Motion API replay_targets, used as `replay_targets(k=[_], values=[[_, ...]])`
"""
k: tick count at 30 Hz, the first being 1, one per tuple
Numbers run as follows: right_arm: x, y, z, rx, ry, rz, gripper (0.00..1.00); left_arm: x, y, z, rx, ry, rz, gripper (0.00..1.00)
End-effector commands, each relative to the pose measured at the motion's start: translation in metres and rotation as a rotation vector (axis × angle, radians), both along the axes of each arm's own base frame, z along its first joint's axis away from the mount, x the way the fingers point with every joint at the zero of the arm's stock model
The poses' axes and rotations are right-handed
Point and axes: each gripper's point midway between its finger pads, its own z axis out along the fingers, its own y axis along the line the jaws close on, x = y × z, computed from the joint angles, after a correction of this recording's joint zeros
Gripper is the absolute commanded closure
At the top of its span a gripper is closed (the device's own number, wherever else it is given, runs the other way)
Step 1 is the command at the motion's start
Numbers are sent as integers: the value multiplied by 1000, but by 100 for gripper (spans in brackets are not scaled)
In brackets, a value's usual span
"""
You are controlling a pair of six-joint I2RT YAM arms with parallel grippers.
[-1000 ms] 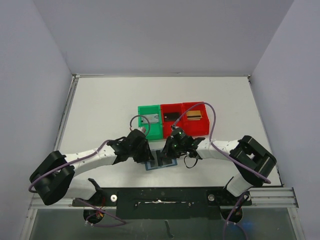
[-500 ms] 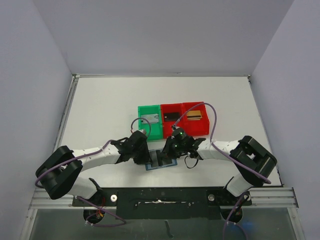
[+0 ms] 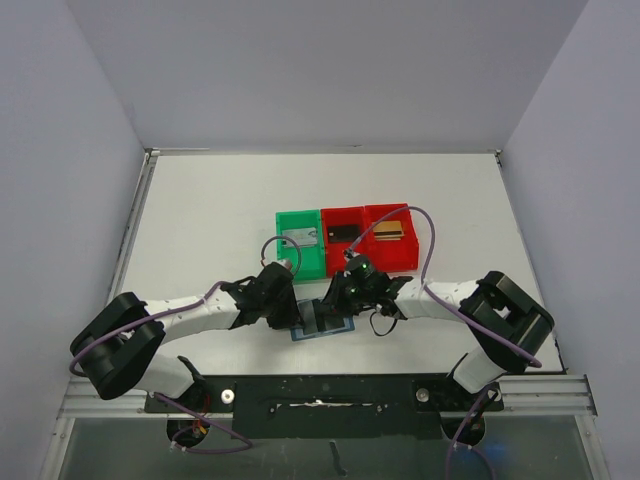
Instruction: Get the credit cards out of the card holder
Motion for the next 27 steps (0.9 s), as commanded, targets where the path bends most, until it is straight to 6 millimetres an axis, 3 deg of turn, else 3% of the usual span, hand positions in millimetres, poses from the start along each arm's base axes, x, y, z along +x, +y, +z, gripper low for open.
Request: replay_targets(k=[1, 6, 12, 20, 27], values=[[8, 6, 13, 53, -48, -1, 87, -8, 19, -21, 94, 20, 12, 95], [10, -3, 20, 63, -77, -28, 95, -6, 19, -19, 93, 14, 15, 95], [9, -12, 21, 82, -86, -47, 93, -3, 14, -15, 76, 5, 9, 95], [9, -4, 24, 152, -88, -44, 65, -2, 6, -10, 47, 0, -17, 95], [13, -15, 18, 117, -103, -108, 37, -4, 8, -12, 44, 5, -13, 95]])
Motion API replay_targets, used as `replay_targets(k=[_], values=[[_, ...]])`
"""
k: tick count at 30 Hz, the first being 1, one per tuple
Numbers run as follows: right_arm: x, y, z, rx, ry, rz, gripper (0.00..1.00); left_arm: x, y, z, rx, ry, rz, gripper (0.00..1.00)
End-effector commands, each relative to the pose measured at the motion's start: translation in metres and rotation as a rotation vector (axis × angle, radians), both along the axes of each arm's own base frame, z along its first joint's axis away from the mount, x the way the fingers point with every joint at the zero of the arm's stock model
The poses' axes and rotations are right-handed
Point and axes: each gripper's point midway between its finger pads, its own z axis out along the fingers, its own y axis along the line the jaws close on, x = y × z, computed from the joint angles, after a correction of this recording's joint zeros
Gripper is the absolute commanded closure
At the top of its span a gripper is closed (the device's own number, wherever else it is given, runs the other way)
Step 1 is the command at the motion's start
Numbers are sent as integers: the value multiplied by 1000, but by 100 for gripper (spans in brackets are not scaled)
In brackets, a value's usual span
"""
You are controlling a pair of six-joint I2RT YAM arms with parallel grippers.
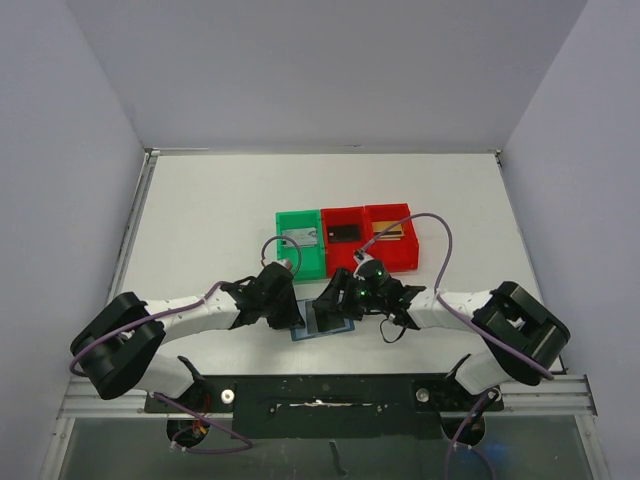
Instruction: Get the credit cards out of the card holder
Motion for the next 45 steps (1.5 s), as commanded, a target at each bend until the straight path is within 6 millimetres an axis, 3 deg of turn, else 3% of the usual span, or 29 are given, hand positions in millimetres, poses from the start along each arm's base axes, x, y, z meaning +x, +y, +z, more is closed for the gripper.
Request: replay_targets(k=[1, 6, 9, 17, 23, 30, 36, 45], values=[[11, -7, 6, 9, -58, -62, 32, -5, 9, -12, 48, 7, -10, 95], [12, -10, 19, 59, -125, -84, 16, -4, 9, -10, 43, 2, -9, 95], [15, -11, 30, 80, -170, -93, 17, -4, 8, -9, 40, -2, -8, 95], [9, 1, 29, 97, -153, -29, 31, -3, 8, -8, 40, -3, -8, 95], [7, 9, 8, 39, -82, 7, 42, -3, 8, -8, 41, -2, -8, 95], [1, 20, -1, 42, -46, 54, 56, -3, 8, -8, 40, -2, -5, 95], [-2, 26, 7, 105, -50, 73, 70, -2, 7, -8, 44, -1, -6, 95], [-4, 32, 10, 147, -55, 100, 76, -2, 7, -8, 39, -2, -3, 96]])
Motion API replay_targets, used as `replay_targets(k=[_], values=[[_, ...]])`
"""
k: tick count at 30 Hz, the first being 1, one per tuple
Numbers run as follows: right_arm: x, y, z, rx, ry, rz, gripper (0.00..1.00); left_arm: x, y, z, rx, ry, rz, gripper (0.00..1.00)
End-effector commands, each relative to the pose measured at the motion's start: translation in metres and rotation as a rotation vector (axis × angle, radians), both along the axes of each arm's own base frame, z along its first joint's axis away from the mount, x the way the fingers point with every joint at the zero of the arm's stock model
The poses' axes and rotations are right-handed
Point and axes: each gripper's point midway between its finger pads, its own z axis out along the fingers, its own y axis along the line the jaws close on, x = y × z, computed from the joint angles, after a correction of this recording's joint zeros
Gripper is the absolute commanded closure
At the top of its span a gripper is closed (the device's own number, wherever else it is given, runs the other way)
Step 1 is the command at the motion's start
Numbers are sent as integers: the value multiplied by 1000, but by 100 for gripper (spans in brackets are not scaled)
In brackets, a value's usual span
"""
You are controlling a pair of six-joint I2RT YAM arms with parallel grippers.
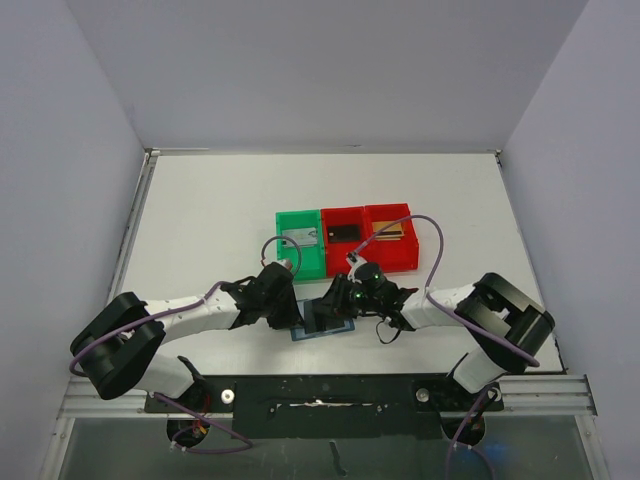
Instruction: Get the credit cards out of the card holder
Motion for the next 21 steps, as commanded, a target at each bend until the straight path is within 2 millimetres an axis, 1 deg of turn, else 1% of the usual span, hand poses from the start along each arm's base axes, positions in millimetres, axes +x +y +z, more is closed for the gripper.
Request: replay_targets(k=[1, 7, 10, 14, 17, 21], values=[[1, 14, 13, 70, -37, 40, 77, -3, 8, -9, 42, -1, -4, 96], [1, 10, 3, 29, -14, 27, 82, -4, 9, -10, 45, 2, -4, 96], [1, 9, 5, 32, -17, 20, 88, -4, 10, -10, 46, 1, -2, 96], [4, 4, 11, 21, -40, -5, 100, -5, 11, -10, 49, 0, -2, 96], [10, -6, 21, -2, -83, -44, 100, -5, 12, -10, 49, -1, -1, 96], [17, -22, 29, -46, -120, -94, 100, -4, 13, -8, 52, -8, 5, 96]])
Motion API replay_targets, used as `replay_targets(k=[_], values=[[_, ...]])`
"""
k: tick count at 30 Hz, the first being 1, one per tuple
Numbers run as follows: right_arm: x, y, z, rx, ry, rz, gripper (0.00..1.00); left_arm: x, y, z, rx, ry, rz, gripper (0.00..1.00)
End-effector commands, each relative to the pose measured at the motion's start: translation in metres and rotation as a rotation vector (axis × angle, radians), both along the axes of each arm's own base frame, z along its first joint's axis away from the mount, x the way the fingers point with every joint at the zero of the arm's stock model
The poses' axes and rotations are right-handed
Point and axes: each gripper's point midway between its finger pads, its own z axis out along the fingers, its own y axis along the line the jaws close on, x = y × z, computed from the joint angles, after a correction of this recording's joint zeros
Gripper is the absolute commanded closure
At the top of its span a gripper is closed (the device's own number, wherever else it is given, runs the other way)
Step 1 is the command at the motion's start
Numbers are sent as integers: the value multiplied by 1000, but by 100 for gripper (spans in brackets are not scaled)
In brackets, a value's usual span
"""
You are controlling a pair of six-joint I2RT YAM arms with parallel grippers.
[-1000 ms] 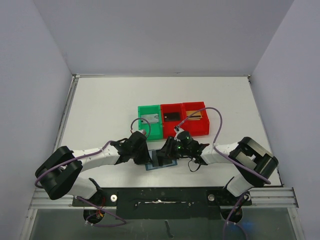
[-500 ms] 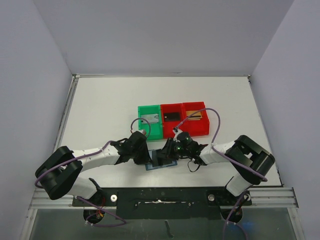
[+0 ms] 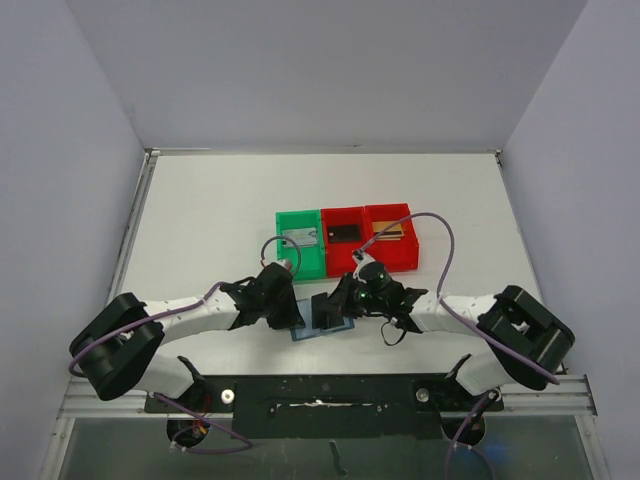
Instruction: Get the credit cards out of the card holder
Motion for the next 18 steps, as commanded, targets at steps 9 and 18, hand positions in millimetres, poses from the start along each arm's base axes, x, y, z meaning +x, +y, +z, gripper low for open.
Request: replay_targets(k=[9, 18], values=[[25, -37, 54, -24, -232, -141, 100, 5, 8, 12, 26, -52, 13, 90], [36, -73, 69, -87, -330, -292, 100, 31, -30, 87, -147, -192, -25, 73]])
